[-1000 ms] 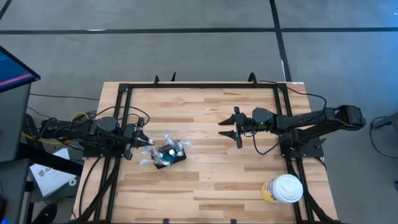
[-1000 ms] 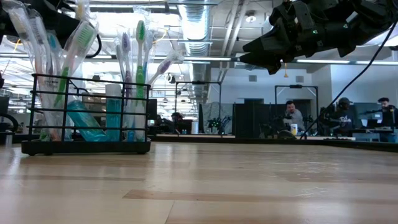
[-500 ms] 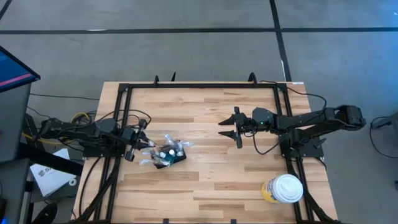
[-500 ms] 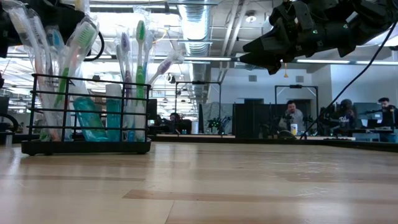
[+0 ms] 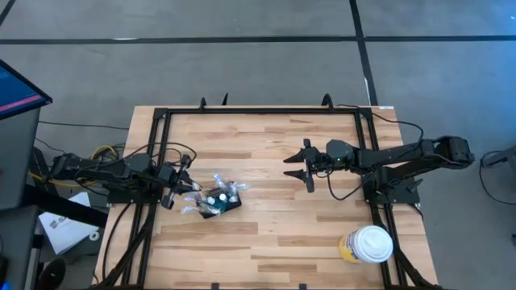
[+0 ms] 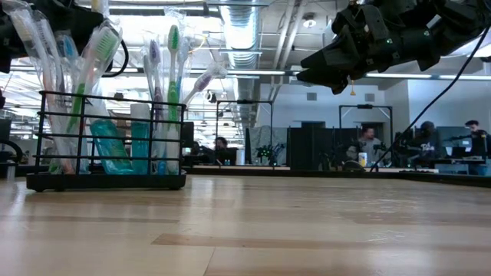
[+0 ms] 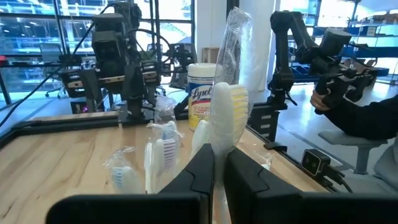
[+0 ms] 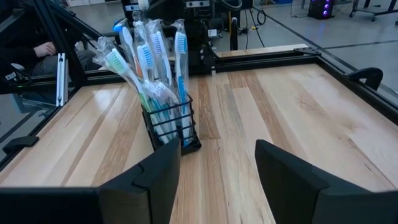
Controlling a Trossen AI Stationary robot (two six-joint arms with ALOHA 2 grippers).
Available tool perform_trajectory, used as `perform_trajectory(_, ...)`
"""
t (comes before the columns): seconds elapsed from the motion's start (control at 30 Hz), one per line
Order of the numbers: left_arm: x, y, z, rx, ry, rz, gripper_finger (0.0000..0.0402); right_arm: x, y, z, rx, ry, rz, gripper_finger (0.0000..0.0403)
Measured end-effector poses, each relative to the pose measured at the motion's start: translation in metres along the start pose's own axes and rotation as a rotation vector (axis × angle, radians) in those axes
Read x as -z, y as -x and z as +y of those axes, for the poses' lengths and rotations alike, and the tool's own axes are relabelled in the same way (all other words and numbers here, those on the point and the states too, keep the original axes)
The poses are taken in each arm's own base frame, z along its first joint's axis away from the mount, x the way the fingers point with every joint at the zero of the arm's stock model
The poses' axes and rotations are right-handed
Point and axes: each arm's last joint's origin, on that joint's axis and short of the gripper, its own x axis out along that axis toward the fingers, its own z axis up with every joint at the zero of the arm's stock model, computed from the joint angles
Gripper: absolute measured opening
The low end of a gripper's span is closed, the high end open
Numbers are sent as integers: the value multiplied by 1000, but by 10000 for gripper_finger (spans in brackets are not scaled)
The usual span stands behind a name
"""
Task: Pick & Place toothbrushing station
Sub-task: Put the orange toothbrush into the top left section of the mesh organizer
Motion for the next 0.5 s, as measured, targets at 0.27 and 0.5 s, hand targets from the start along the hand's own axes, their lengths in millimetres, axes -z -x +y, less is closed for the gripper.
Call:
perform_trajectory(0.27,4,0,0,17,7,2,10,0,0,0,0,0,-1,198)
perform_trajectory(0.5,13,-1,-1,30,8,-28,32,0,0,0,0,0,-1,196)
